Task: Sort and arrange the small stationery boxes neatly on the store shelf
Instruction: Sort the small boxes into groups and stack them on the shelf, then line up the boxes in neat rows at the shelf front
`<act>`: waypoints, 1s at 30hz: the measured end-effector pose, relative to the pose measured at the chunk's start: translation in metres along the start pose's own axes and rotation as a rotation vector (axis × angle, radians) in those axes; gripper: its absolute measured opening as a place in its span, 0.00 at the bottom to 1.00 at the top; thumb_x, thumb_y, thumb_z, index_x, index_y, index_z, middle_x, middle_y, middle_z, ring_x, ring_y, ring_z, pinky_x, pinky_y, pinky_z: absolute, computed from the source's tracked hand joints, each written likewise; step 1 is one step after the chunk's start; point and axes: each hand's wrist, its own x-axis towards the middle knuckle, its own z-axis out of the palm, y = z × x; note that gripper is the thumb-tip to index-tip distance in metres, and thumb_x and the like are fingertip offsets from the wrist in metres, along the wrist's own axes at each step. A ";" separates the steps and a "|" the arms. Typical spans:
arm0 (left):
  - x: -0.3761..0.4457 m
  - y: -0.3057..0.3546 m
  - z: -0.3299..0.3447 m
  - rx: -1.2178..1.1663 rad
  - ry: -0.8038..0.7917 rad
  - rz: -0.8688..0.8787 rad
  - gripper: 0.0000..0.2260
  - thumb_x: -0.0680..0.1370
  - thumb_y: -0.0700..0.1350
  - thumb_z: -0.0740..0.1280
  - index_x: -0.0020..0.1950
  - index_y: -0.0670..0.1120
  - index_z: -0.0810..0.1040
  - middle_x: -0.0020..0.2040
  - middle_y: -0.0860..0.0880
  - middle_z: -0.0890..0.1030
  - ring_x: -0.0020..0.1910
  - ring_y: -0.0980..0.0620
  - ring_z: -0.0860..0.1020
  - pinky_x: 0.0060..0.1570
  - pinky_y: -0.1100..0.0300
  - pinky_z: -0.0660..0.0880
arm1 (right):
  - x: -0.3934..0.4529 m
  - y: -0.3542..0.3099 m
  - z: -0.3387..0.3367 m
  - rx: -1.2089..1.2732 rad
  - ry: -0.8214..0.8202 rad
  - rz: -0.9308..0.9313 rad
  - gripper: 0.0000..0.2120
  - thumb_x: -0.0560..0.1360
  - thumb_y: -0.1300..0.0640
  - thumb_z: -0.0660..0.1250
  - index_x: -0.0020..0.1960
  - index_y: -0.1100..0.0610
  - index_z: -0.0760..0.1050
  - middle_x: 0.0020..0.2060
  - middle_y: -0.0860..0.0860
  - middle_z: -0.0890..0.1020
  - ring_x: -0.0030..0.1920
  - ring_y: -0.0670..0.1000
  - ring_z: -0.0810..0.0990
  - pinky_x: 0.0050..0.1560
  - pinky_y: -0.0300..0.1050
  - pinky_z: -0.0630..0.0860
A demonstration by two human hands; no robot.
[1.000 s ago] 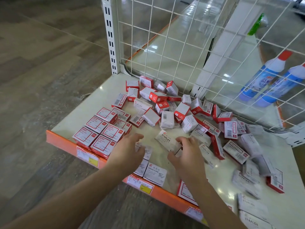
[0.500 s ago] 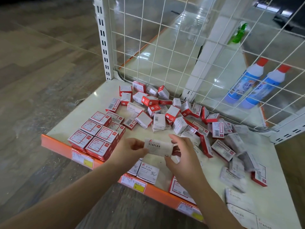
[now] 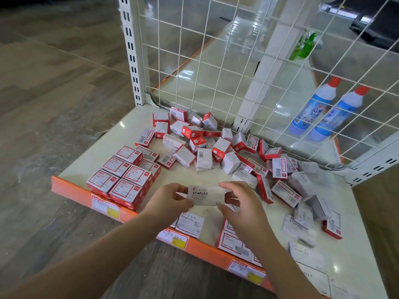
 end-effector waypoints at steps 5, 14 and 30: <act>0.003 0.000 0.001 0.019 -0.010 0.011 0.04 0.77 0.44 0.66 0.50 0.51 0.74 0.43 0.52 0.82 0.43 0.52 0.79 0.50 0.52 0.78 | -0.003 0.004 -0.002 0.000 -0.006 0.009 0.19 0.75 0.58 0.67 0.64 0.48 0.69 0.55 0.39 0.68 0.55 0.38 0.68 0.44 0.19 0.65; -0.001 0.000 0.020 0.238 -0.035 0.072 0.10 0.78 0.42 0.63 0.58 0.47 0.74 0.43 0.53 0.77 0.39 0.55 0.75 0.35 0.67 0.73 | -0.020 0.029 -0.020 0.073 0.063 0.077 0.19 0.73 0.60 0.68 0.63 0.52 0.71 0.56 0.44 0.72 0.56 0.42 0.73 0.47 0.25 0.71; -0.021 0.030 0.124 0.760 -0.178 0.399 0.13 0.78 0.48 0.62 0.63 0.54 0.72 0.64 0.55 0.72 0.60 0.55 0.71 0.61 0.61 0.69 | -0.089 0.095 -0.086 0.031 0.210 0.390 0.19 0.74 0.61 0.67 0.64 0.52 0.71 0.59 0.48 0.76 0.53 0.44 0.76 0.55 0.37 0.75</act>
